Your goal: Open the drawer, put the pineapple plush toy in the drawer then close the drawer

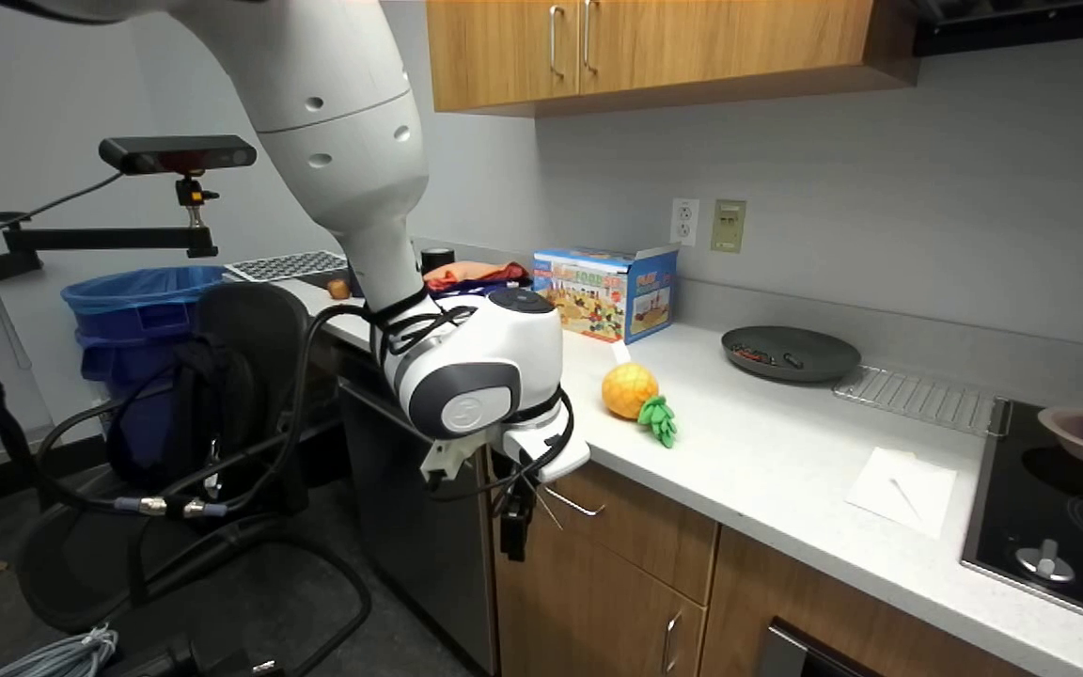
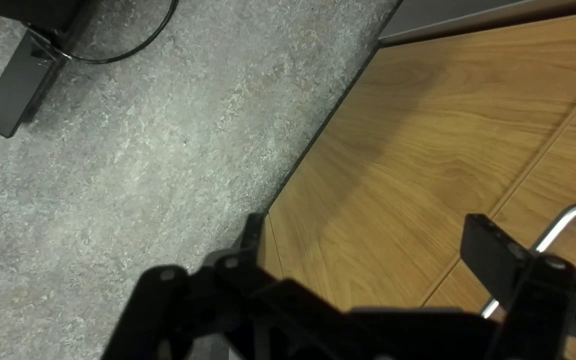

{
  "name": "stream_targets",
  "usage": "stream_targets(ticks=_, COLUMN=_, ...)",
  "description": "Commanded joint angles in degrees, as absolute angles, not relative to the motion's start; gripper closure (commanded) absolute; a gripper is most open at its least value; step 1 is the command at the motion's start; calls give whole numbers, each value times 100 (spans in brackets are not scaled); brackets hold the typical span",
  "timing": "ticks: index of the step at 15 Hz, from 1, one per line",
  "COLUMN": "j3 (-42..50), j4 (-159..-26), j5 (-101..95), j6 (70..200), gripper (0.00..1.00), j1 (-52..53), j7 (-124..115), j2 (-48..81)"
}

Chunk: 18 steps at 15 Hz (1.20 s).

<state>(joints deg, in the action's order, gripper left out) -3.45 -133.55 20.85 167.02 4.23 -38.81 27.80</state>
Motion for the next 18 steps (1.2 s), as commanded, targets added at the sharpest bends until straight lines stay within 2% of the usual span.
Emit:
stream_targets(ticks=1, j3=-326, j4=-13119, j5=2372, j6=17150, gripper=0, j1=508, j7=-3994, j2=3072)
stream_targets(ticks=18, j3=-201, j4=-11996, j5=2521, j6=17632, gripper=0, j1=779, j7=-4607, j2=4162)
